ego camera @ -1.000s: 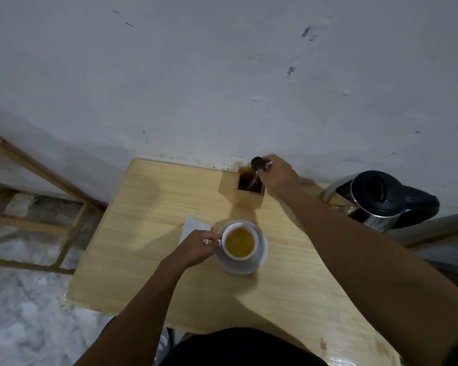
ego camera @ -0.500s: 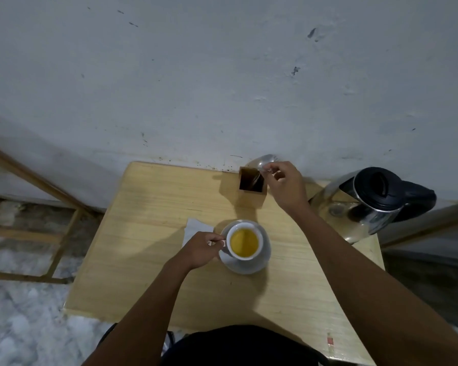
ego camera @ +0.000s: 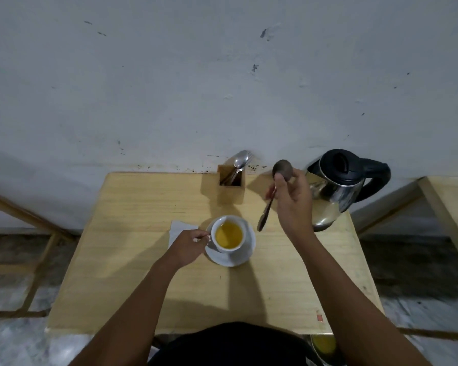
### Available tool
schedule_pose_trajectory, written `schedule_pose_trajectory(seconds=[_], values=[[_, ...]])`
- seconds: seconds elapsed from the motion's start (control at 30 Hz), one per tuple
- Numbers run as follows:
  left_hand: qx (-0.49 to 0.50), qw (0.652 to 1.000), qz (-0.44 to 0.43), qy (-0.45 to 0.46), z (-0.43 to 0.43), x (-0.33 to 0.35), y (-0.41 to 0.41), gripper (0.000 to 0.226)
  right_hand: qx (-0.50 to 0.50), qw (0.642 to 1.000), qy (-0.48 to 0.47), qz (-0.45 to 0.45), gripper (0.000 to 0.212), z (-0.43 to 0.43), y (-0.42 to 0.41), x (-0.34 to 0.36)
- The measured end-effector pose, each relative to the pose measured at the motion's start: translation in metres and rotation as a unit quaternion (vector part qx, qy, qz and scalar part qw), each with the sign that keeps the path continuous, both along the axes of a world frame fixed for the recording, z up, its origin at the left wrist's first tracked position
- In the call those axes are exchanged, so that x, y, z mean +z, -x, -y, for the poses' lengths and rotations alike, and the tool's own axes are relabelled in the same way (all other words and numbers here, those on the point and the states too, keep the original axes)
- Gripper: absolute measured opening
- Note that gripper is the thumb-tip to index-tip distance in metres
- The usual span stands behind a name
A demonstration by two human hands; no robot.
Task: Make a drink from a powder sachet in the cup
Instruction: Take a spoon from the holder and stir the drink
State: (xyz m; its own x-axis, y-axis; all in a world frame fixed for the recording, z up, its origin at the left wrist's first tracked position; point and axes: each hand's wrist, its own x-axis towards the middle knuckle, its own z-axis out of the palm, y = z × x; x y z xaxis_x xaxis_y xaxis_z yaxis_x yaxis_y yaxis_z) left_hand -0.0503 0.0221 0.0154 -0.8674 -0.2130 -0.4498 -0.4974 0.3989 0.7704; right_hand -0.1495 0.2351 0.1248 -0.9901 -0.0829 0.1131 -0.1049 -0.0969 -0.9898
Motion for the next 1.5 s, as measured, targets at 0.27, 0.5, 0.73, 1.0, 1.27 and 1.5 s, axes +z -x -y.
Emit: schedule_pose_trajectory(seconds=[0.27, 0.5, 0.73, 1.0, 1.27, 1.5], values=[[0.017, 1.000, -0.017, -0.011, -0.003, -0.005, -0.004, 0.019, 0.057, 0.967, -0.189, 0.164, 0.024, -0.016, -0.029, -0.039], [0.009, 0.999, -0.036, -0.011, -0.003, -0.008, -0.006, 0.021, 0.078, 0.953, -0.224, 0.186, 0.019, -0.019, -0.049, -0.056], [0.011, 0.999, -0.039, -0.002, -0.003, -0.011, -0.008, 0.023, 0.108, 0.909, -0.374, 0.153, 0.031, -0.023, -0.060, -0.064], [0.005, 0.994, -0.100, 0.040, -0.007, -0.011, -0.012, 0.023, 0.192, 0.861, -0.458, 0.109, 0.032, -0.025, -0.070, -0.058], [-0.016, 0.991, -0.127, 0.036, -0.006, -0.010, -0.012, 0.025, 0.189, 0.785, -0.589, 0.043, 0.017, -0.017, -0.063, -0.043], [-0.015, 0.993, -0.108, 0.051, -0.007, -0.010, -0.009, 0.023, 0.246, 0.646, -0.722, -0.046, 0.031, -0.007, -0.051, -0.028]])
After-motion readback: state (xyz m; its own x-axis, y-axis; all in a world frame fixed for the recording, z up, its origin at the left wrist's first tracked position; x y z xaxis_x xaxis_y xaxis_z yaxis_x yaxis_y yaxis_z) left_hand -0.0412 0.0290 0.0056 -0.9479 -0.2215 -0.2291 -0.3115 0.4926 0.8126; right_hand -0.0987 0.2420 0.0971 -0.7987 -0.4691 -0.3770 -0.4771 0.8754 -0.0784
